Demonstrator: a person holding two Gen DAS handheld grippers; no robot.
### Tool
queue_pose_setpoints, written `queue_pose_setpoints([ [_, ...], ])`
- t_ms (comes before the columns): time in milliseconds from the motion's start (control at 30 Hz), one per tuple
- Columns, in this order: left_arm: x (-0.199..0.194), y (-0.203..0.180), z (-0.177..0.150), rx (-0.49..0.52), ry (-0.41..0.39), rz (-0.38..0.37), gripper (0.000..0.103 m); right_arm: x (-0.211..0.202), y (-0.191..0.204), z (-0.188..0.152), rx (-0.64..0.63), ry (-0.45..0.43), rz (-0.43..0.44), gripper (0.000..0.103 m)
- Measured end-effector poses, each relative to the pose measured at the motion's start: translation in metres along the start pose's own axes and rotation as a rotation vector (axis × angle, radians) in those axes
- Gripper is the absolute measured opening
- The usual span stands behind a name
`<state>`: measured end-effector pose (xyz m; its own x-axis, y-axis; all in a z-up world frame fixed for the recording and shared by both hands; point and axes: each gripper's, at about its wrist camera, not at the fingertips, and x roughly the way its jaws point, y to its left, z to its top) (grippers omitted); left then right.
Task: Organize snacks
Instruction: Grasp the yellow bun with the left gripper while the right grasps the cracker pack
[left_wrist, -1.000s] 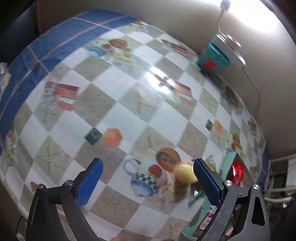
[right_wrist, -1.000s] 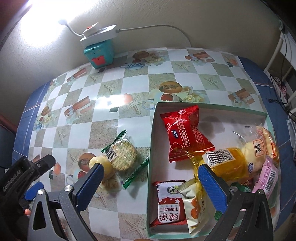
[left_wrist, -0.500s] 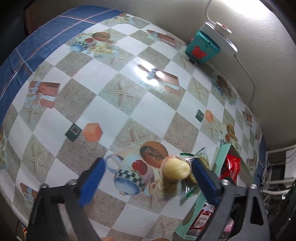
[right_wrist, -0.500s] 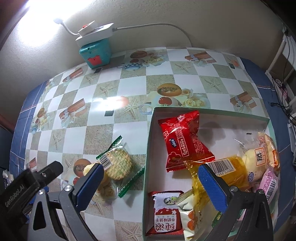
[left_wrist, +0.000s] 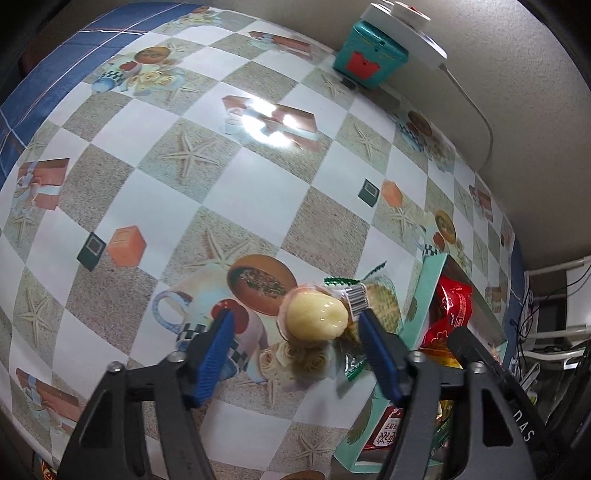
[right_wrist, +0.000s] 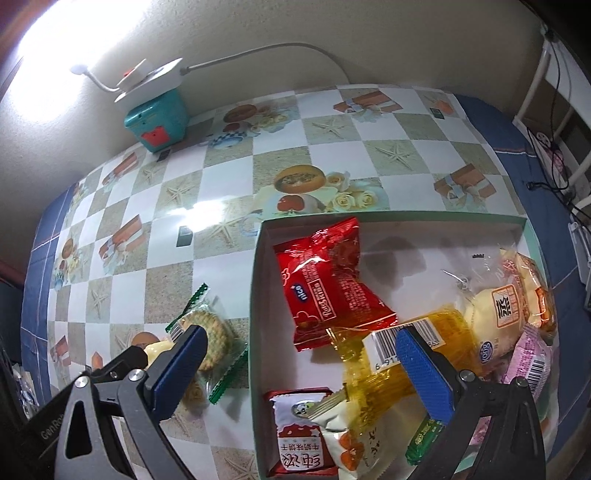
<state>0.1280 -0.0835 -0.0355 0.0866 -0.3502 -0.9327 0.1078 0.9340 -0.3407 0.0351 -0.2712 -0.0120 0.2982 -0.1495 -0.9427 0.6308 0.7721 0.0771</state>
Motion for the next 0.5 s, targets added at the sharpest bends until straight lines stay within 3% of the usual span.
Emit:
queue_pose_setpoints([
  [67,0.003,-0.004,-0.001,0.013,0.005,0.005,0.064,0.0,-0.001,0.0,0.001,0.001,-0.001,0.103],
  [200,0.009,-0.01,-0.003,0.038,0.01,0.013,0.051,-0.001,-0.001,0.0,-0.003,-0.002,0.0,0.103],
  [367,0.013,-0.02,-0.003,0.084,-0.012,0.054,0.05,-0.001,-0.001,0.0,-0.007,-0.002,0.0,0.103],
  [500,0.02,-0.027,-0.005,0.118,-0.003,0.06,0.034,-0.001,-0.002,0.0,-0.002,0.0,0.0,0.103],
])
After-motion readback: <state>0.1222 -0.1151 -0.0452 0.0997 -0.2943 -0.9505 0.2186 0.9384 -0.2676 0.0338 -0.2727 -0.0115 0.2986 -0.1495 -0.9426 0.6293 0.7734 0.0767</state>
